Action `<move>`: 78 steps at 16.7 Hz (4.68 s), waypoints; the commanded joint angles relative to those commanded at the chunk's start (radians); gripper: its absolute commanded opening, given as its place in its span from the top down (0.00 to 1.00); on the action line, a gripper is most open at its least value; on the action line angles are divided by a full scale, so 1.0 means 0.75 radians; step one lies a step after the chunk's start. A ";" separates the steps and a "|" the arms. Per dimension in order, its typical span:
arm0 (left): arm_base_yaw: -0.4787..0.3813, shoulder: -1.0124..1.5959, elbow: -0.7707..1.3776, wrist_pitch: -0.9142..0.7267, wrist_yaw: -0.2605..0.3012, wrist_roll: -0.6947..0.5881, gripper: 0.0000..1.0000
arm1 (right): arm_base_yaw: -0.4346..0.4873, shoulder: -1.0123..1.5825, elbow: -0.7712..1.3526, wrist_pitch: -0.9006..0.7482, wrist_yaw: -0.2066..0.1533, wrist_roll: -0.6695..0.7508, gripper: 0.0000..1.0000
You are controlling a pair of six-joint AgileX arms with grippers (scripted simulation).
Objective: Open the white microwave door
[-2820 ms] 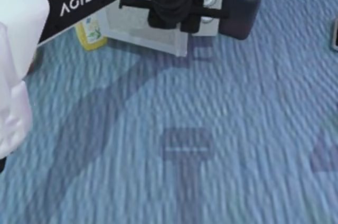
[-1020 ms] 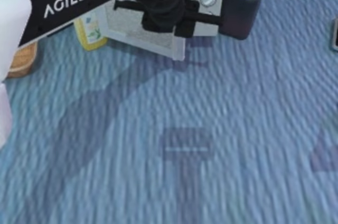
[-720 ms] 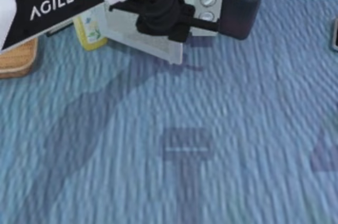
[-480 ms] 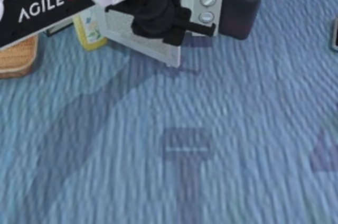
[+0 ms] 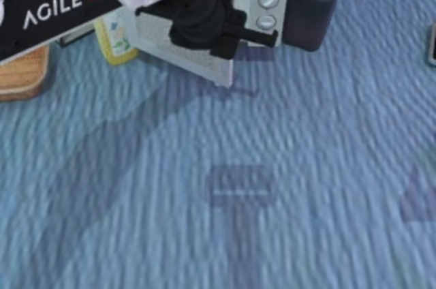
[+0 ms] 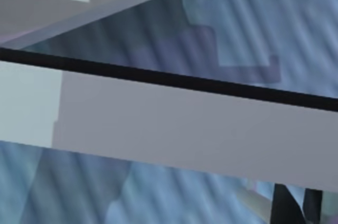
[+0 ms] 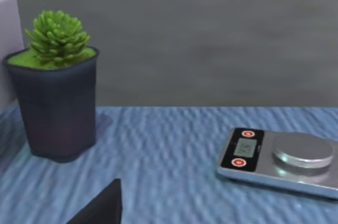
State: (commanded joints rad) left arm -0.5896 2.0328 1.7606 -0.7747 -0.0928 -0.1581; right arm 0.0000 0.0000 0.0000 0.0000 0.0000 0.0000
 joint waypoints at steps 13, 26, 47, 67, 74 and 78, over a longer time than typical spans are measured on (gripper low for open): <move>0.000 0.000 0.000 0.000 0.000 0.000 1.00 | 0.000 0.000 0.000 0.000 0.000 0.000 0.00; 0.044 -0.114 -0.164 0.059 0.099 0.172 1.00 | 0.000 0.000 0.000 0.000 0.000 0.000 0.00; 0.044 -0.114 -0.164 0.059 0.099 0.172 1.00 | 0.000 0.000 0.000 0.000 0.000 0.000 0.00; 0.103 -0.213 -0.296 0.088 0.210 0.362 1.00 | 0.000 0.000 0.000 0.000 0.000 0.000 0.00; 0.103 -0.213 -0.296 0.088 0.210 0.362 1.00 | 0.000 0.000 0.000 0.000 0.000 0.000 0.00; 0.103 -0.213 -0.296 0.088 0.210 0.362 1.00 | 0.000 0.000 0.000 0.000 0.000 0.000 0.00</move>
State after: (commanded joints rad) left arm -0.5121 1.8732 1.5384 -0.7085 0.0645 0.1131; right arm 0.0000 0.0000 0.0000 0.0000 0.0000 0.0000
